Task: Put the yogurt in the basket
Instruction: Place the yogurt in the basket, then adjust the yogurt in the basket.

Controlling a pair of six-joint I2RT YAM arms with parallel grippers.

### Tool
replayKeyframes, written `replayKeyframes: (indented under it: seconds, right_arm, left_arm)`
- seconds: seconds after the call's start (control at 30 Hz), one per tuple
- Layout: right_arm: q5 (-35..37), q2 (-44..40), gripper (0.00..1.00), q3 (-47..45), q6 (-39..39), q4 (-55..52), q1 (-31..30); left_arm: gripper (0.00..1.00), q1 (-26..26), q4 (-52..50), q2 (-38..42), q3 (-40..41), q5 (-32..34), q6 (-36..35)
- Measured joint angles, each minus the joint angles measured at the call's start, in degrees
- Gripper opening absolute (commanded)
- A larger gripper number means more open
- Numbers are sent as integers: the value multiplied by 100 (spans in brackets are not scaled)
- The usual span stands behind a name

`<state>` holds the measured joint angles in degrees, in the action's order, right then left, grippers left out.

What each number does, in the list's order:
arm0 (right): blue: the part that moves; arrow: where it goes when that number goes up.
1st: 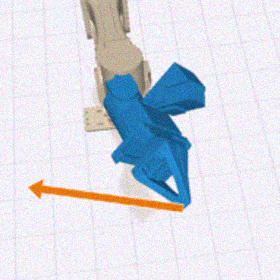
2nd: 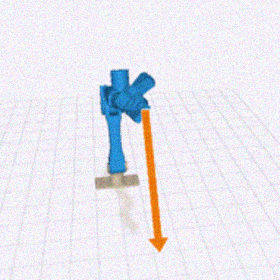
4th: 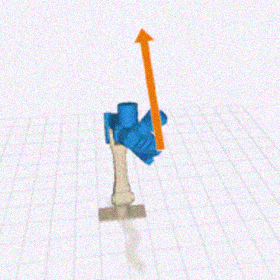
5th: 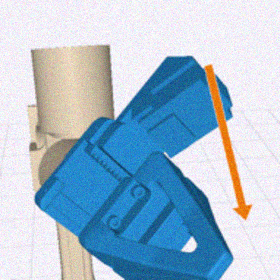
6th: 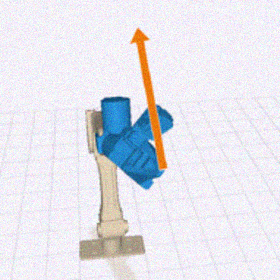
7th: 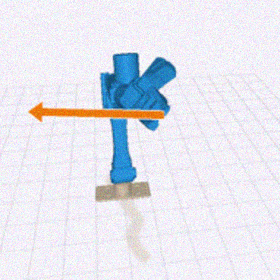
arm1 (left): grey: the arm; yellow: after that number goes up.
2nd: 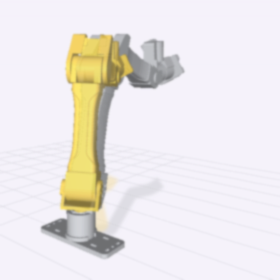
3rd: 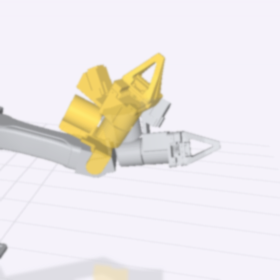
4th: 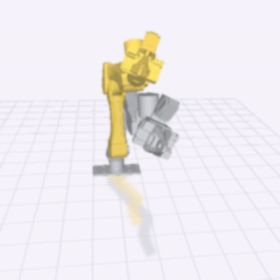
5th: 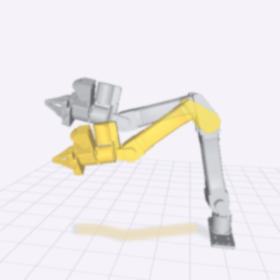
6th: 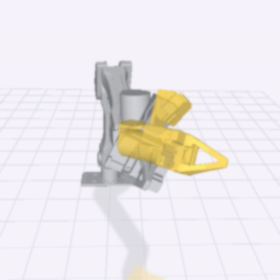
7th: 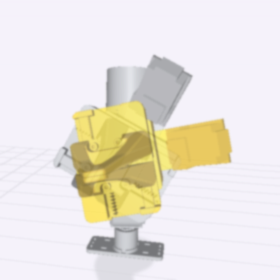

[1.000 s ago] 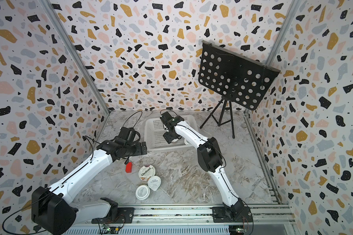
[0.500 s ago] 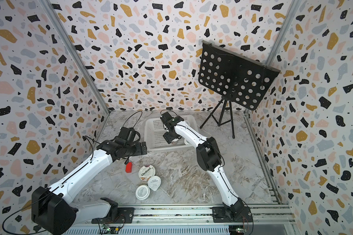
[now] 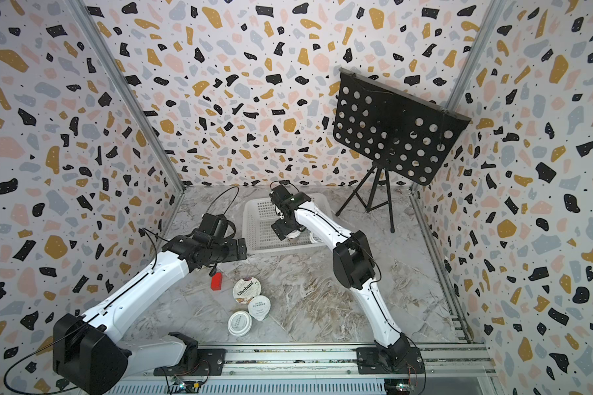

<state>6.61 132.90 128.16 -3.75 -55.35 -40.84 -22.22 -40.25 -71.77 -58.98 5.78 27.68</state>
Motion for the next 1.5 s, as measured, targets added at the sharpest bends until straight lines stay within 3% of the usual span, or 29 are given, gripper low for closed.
replayKeyframes:
  seconds: [0.23, 0.63, 1.5]
  right_arm:
    - [-61, -638, 91, -466, -61, 94, 0]
    - [-81, -695, 77, -909, -122, 234, 0]
    - [142, -350, 73, -883, -28, 352, 2]
  left_arm:
    - [100, 0, 0, 15, 0, -42, 0]
    - [100, 0, 0, 39, 0, -59, 0]
    - [100, 0, 0, 39, 0, -57, 0]
